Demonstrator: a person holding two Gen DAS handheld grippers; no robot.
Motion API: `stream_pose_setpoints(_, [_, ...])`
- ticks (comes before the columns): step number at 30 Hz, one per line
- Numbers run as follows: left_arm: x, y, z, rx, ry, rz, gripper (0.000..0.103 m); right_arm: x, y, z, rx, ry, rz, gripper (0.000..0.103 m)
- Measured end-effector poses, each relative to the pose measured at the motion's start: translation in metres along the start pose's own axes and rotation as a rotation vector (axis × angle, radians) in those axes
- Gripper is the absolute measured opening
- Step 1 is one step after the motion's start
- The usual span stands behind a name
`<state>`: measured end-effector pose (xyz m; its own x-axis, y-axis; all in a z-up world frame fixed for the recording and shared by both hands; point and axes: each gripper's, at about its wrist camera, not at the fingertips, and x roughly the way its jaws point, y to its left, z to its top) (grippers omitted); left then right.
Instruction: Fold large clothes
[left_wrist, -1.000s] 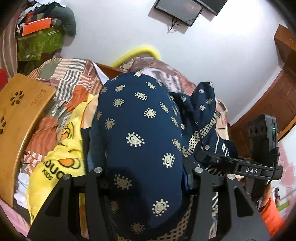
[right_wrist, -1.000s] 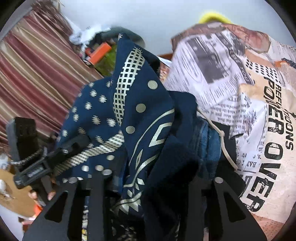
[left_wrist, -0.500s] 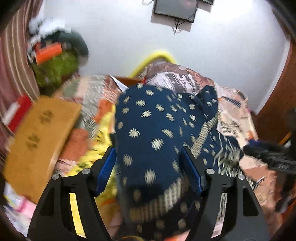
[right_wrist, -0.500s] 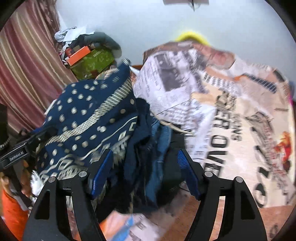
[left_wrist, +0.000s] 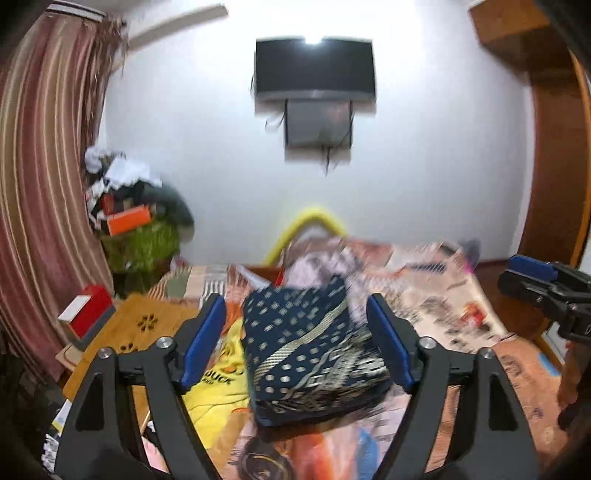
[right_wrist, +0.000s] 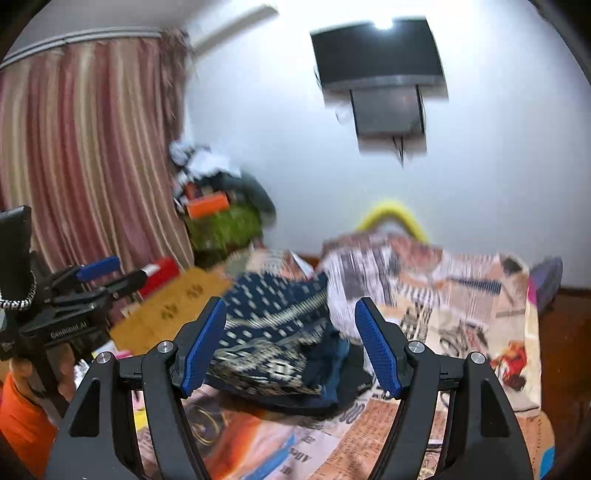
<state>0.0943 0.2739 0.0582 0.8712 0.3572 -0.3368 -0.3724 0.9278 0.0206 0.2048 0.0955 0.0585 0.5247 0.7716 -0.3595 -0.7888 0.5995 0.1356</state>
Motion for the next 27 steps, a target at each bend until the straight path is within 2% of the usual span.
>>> stream_pose_setpoints(5, [-0.072,-0.02,-0.001,-0.02,-0.129,-0.018,0.08,-0.067,0.032,-0.001,-0.048,-0.157,0.021,0.069])
stream_pose_setpoints(10, [-0.123,-0.042,-0.018,-0.021,-0.225,0.025,0.081,-0.103,0.046,-0.012,-0.06,-0.221,0.028,0.069])
stream_pose_setpoints(13, [-0.141,-0.054,-0.029,-0.035,-0.25,0.046,0.086,-0.114,0.052,-0.022,-0.07,-0.244,-0.011,0.07])
stream_pose_setpoints(16, [-0.151,-0.06,-0.038,-0.038,-0.26,0.063,0.097,-0.116,0.051,-0.028,-0.054,-0.245,-0.039,0.084])
stream_pose_setpoints(19, [-0.159,-0.068,-0.045,-0.018,-0.275,0.098,0.101,-0.12,0.05,-0.032,-0.04,-0.247,-0.067,0.091])
stream_pose_setpoints(22, [-0.165,-0.074,-0.05,-0.006,-0.282,0.127,0.102,-0.119,0.048,-0.031,-0.041,-0.242,-0.112,0.101])
stream_pose_setpoints(27, [-0.168,-0.078,-0.056,0.0,-0.286,0.144,0.103,-0.122,0.046,-0.035,-0.034,-0.243,-0.135,0.103])
